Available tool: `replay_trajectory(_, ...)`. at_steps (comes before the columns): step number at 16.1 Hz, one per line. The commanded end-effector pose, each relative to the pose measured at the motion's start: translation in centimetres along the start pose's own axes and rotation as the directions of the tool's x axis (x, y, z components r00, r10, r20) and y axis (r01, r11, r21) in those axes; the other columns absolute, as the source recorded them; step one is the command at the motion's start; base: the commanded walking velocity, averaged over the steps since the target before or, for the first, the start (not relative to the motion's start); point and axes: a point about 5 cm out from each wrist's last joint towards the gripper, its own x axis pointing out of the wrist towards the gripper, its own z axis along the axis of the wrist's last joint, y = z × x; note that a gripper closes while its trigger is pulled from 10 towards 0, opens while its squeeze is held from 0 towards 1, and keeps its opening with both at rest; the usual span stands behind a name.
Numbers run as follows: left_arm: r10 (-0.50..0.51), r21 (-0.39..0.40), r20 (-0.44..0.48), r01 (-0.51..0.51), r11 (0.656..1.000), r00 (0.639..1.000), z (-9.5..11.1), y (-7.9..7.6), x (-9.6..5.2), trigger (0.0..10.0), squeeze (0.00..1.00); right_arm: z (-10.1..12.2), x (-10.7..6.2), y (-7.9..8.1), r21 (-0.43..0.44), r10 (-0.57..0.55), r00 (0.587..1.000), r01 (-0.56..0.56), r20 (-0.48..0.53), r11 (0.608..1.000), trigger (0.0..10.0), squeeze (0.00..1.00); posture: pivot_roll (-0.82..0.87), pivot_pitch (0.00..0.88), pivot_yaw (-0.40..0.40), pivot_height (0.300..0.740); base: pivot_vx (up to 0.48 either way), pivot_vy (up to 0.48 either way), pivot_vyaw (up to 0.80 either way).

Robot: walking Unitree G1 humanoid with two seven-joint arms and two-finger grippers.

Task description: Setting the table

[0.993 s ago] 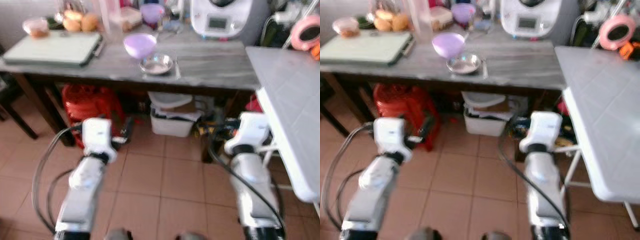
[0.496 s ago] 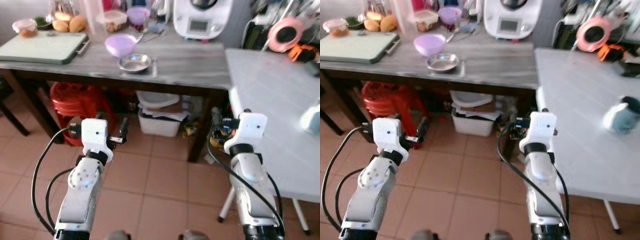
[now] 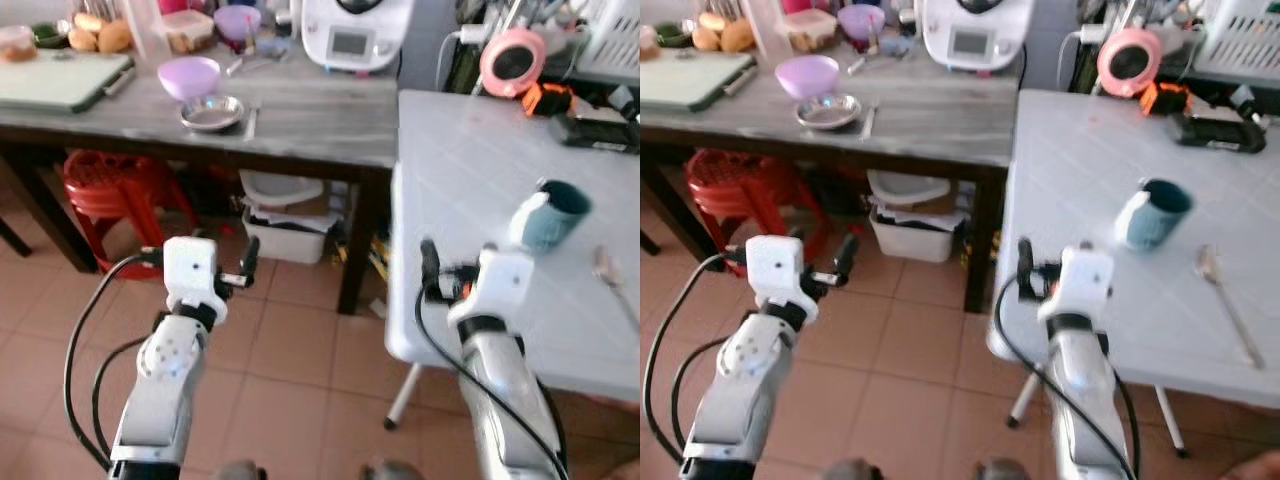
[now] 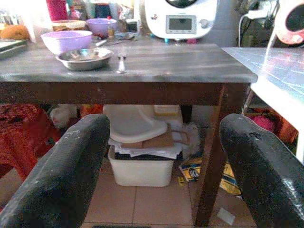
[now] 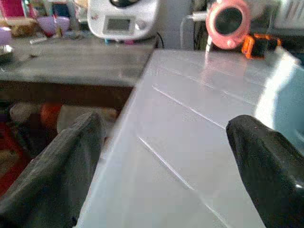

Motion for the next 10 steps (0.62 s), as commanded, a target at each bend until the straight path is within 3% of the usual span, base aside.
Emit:
replay_trajectory(1, -0.017, -0.001, 0.009, 0.017, 1.000, 1.000, 0.3, -0.6, 0.2, 10.0, 0.00, 0.0, -0.4, -0.4, -0.011, -0.005, 1.000, 0.005, -0.005, 1.000, 10.0, 0.00, 0.00, 0.000, 0.015, 0.740, 0.000, -0.420, 0.00)
replay_trajectory(10, -0.020, 0.009, 0.011, 0.020, 1.000, 1.000, 0.5, -0.5, 0.4, 10.0, 0.00, 1.1, 0.9, -0.9, -0.024, -0.033, 0.999, 0.034, 0.035, 0.999, 10.0, 0.00, 0.01, 0.000, 0.022, 0.740, 0.000, -0.423, 0.00)
